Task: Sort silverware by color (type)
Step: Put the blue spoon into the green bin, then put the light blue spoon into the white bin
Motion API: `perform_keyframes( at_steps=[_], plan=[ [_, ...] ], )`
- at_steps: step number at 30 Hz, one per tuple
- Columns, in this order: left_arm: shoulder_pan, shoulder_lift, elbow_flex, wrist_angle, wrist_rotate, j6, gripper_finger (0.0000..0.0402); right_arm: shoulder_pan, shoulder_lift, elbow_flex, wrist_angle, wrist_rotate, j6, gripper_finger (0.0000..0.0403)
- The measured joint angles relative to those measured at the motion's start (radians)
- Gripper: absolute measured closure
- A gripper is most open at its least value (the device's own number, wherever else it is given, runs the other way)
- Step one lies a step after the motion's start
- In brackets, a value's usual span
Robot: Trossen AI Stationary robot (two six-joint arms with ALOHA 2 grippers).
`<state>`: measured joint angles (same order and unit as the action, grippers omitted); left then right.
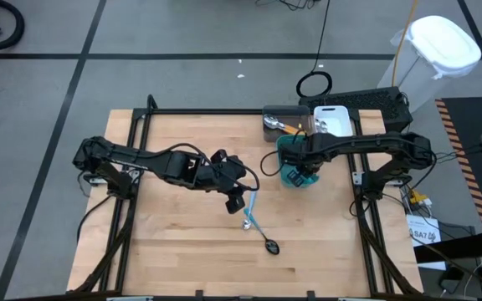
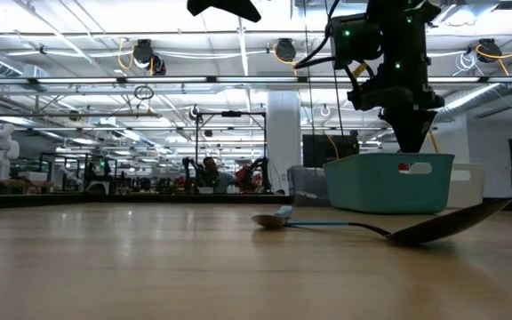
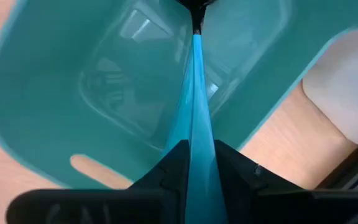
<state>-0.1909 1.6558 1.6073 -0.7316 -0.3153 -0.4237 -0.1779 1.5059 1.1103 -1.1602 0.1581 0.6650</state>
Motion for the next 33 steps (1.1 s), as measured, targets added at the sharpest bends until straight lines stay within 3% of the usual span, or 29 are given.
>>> perform_keyframes(
  at_steps=[16,33],
  plan=[
    [0.0,0.0,0.0,-0.001,0.003,-0.014,0.0199,0.0,0.0,-0.036,0.043,0.059,0.025,0.0346],
    [0.0,0.0,0.0,-0.002,0.003,-0.023,0.0199,0.0,0.0,-0.036,0.051,0.103,0.049,0.0318]
  ],
)
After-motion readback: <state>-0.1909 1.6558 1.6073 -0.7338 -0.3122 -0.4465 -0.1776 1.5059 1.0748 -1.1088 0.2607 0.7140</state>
